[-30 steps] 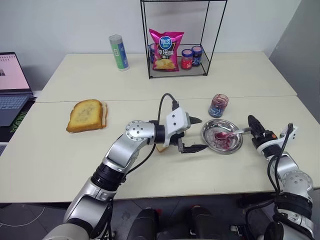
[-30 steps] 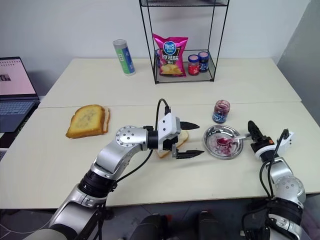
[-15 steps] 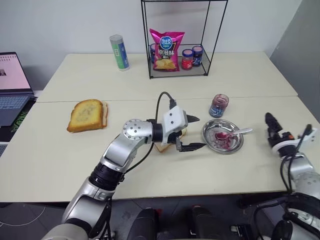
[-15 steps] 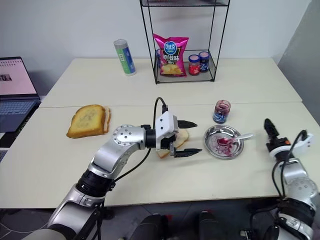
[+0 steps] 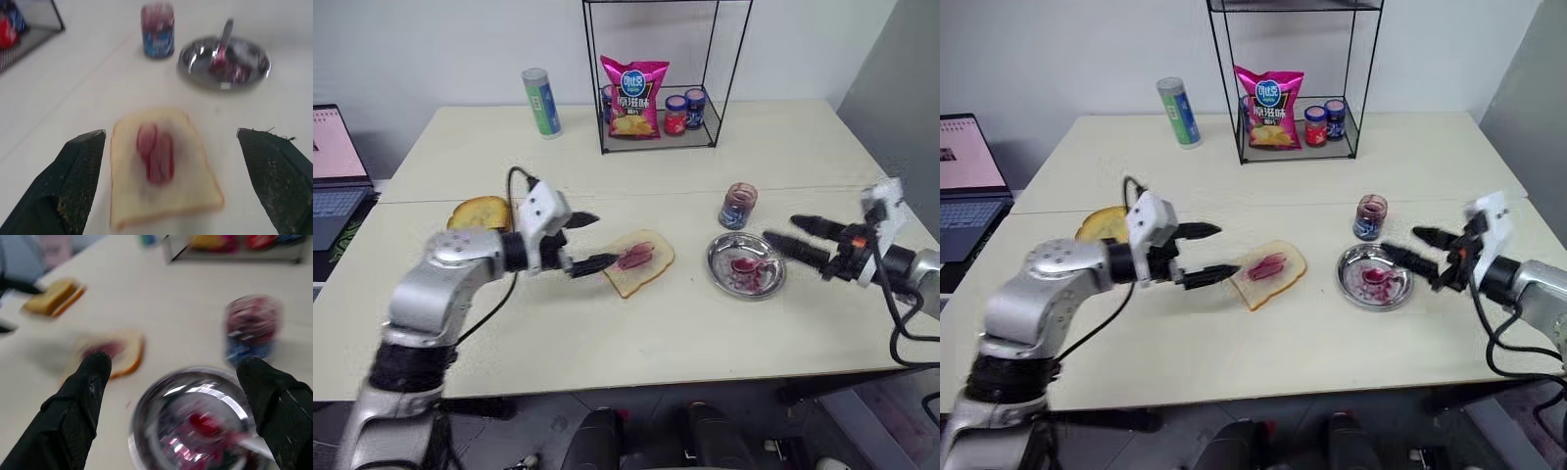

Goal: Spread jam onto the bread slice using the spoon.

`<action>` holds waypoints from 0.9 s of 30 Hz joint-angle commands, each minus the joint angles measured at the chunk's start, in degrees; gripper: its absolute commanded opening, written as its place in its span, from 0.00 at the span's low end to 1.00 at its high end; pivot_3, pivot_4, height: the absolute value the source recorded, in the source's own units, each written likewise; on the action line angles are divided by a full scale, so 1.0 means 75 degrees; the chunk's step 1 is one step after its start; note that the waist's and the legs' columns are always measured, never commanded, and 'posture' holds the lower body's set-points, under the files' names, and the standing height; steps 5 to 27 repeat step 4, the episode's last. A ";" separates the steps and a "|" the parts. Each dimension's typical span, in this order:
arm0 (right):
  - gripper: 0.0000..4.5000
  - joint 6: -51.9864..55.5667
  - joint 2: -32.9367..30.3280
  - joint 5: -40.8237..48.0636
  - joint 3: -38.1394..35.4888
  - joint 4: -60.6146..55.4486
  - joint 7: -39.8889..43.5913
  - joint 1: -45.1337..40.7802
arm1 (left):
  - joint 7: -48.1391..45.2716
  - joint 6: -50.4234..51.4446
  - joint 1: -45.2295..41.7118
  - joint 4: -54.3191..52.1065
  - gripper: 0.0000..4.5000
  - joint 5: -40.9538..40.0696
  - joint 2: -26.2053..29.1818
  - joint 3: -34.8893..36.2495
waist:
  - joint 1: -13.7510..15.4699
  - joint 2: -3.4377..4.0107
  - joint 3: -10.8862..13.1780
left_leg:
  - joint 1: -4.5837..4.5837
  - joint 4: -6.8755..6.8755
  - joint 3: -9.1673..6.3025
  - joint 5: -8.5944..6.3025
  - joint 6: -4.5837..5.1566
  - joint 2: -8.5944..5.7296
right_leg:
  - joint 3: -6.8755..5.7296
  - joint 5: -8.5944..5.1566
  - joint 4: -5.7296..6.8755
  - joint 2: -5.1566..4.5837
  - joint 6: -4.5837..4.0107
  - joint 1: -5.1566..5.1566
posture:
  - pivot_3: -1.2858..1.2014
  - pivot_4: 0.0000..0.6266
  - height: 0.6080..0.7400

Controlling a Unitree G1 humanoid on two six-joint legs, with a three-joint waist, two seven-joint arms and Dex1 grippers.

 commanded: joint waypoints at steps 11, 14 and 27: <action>1.00 0.0367 -0.0385 0.0302 0.0316 -0.1063 0.0949 0.0411 | 0.0127 0.0861 0.1189 -0.1363 1.00 -0.0790 0.0578 0.1013 | 0.0090 -0.0026 0.0003 | 0.0002 0.0009 -0.0007 0.0000 0.0000 0.0000 | -0.0005 0.0001 0.0000 -0.0016 0.0002 0.0007 | 0.52 0.24 1.00; 1.00 0.0367 -0.0385 0.0302 0.0316 -0.1063 0.0949 0.0411 | 0.0127 0.0861 0.1189 -0.1363 1.00 -0.0790 0.0578 0.1013 | 0.0090 -0.0026 0.0003 | 0.0002 0.0009 -0.0007 0.0000 0.0000 0.0000 | -0.0005 0.0001 0.0000 -0.0016 0.0002 0.0007 | 0.52 0.24 1.00; 1.00 0.0367 -0.0385 0.0302 0.0316 -0.1063 0.0949 0.0411 | 0.0127 0.0861 0.1189 -0.1363 1.00 -0.0790 0.0578 0.1013 | 0.0090 -0.0026 0.0003 | 0.0002 0.0009 -0.0007 0.0000 0.0000 0.0000 | -0.0005 0.0001 0.0000 -0.0016 0.0002 0.0007 | 0.52 0.24 1.00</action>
